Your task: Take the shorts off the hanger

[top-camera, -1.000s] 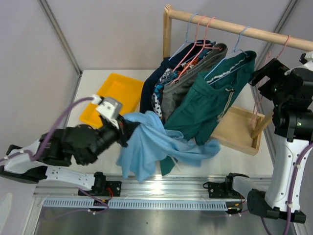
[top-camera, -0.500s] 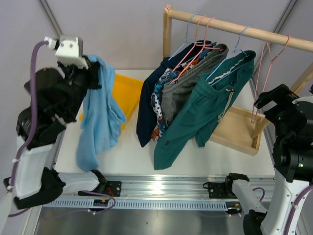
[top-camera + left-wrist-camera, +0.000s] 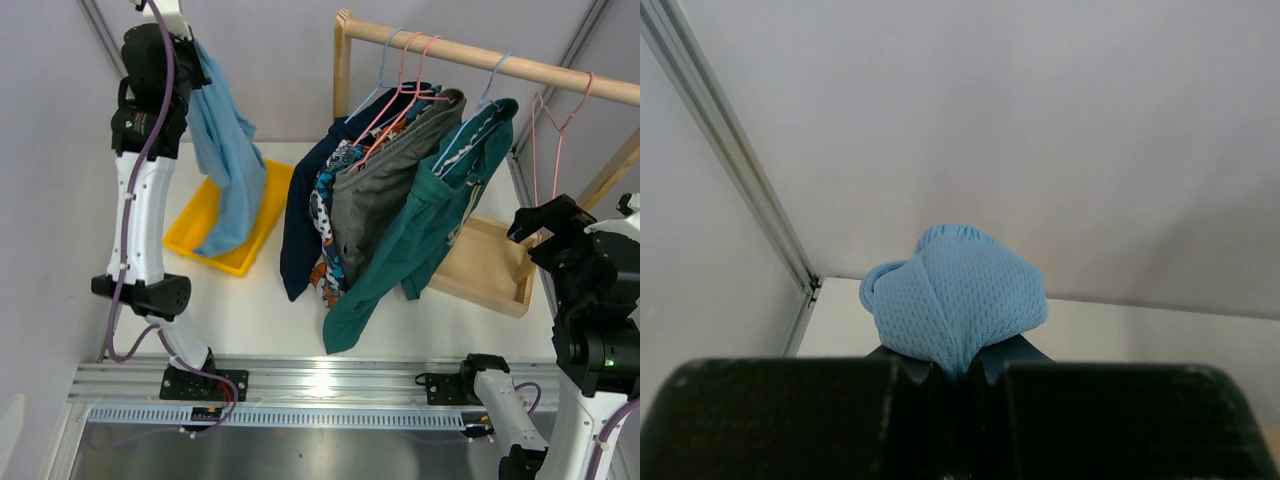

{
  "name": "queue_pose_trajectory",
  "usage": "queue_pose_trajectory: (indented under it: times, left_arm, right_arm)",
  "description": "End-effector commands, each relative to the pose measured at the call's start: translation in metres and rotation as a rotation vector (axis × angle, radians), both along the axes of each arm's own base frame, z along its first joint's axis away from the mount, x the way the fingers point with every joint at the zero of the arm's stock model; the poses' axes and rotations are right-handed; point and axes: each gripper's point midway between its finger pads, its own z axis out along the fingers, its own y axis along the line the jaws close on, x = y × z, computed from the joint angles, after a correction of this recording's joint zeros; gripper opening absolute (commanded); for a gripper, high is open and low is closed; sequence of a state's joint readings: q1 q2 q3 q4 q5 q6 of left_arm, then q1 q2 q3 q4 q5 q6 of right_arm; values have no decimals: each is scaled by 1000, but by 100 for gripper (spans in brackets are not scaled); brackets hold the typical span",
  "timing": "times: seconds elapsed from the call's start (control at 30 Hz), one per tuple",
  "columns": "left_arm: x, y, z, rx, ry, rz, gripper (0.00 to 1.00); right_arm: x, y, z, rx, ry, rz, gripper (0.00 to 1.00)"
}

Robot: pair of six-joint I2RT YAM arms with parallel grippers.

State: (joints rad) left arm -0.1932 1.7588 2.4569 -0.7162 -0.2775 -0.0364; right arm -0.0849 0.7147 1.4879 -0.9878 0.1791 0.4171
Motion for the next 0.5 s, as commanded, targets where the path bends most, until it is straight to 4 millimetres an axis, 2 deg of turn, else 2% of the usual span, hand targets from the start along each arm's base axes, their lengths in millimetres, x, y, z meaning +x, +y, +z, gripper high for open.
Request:
queue_pose_trajectory:
  times: [0.0, 0.03, 0.07, 0.1, 0.13, 0.17, 0.23, 0.27, 0.3, 0.33, 0.37, 0.4, 0.43, 0.47]
  left_arm:
    - [21, 10, 14, -52, -100, 40, 0]
    - [27, 15, 0, -70, -88, 66, 0]
    - [37, 14, -38, -62, -16, 76, 0]
    - [37, 16, -45, -68, -17, 85, 0]
    - [45, 16, -104, -49, 95, 98, 0]
    - [36, 19, -93, -64, 47, 108, 0]
    - [31, 19, -106, -76, 61, 106, 0]
    - [25, 20, -134, -73, 115, 111, 0]
    - [21, 17, -139, -81, 123, 95, 1]
    - [18, 15, -155, -77, 154, 78, 8]
    - [14, 12, -169, -77, 186, 64, 23]
    - [9, 7, -174, -79, 202, 31, 75]
    - [3, 6, -185, -77, 252, 29, 98]
    - [0, 7, -187, -83, 272, 33, 99]
  right_arm:
    - [-6, -4, 5, -32, -20, -19, 99]
    - [-8, -5, 8, -36, -28, -25, 99]
    - [-9, -5, 9, -38, -31, -23, 99]
    - [-8, -5, 9, -39, -31, -21, 99]
    - [-10, -3, 11, -36, -36, -15, 99]
    - [-10, -2, 12, -34, -38, -10, 99]
    - [-12, 0, 15, -23, -48, -3, 99]
    - [-14, 1, 18, -17, -61, -1, 99]
    - [-17, 2, 22, -13, -80, 2, 99]
    - [-17, 7, 29, -2, -113, 31, 100]
    - [-17, 12, 37, 0, -144, 57, 99]
    - [-19, 18, 45, 2, -181, 90, 99]
    - [-18, 33, 62, 3, -249, 178, 99]
    - [-19, 43, 73, 5, -286, 232, 99]
